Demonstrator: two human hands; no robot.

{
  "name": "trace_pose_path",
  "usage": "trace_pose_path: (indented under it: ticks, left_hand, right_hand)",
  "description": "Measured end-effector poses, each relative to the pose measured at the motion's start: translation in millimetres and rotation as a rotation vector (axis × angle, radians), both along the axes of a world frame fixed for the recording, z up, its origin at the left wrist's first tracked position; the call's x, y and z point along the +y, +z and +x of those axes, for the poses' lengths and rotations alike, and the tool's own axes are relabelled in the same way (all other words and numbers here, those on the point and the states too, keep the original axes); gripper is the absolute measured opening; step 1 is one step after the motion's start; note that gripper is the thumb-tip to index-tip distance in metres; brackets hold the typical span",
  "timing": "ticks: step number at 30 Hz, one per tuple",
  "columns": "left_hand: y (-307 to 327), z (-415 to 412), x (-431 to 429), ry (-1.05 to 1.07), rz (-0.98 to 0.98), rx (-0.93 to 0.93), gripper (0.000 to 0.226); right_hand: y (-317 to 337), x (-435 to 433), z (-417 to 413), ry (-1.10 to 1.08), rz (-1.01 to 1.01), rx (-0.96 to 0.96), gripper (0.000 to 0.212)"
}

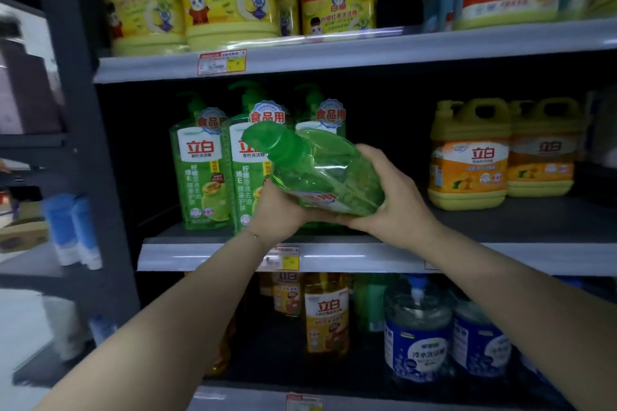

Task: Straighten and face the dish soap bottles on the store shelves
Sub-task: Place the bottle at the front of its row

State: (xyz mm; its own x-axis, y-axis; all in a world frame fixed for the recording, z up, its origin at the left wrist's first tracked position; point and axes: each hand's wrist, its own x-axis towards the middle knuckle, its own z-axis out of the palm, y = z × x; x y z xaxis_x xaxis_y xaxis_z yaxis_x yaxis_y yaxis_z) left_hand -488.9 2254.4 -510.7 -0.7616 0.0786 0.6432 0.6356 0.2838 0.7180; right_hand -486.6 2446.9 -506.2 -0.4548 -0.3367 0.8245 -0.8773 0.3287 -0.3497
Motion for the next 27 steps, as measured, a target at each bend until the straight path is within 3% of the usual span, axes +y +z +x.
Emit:
trace_pose_path:
  ticks: [2, 10, 16, 20, 27]
  left_hand:
    - [4, 15, -18, -0.013, 0.026, -0.002, 0.073]
    - [7, 82, -96, 0.154, 0.034, 0.106, 0.06]
    - [10, 100, -153, 0.294, 0.099, 0.154, 0.068]
    - [11, 92, -176, 0.346, 0.191, 0.187, 0.078]
    - [5, 69, -193, 0.409, 0.149, 0.153, 0.075]
  right_hand:
    - [3, -16, 6, 0.061, -0.009, -0.014, 0.094]
    - [13, -97, 27, 0.212, 0.049, -0.025, 0.1]
    - [27, -159, 31, 0.252, 0.06, -0.03, 0.104]
    - [32, -191, 19, 0.335, 0.003, -0.174, 0.099]
    - [21, -223, -5, 0.302, -0.022, -0.328, 0.094]
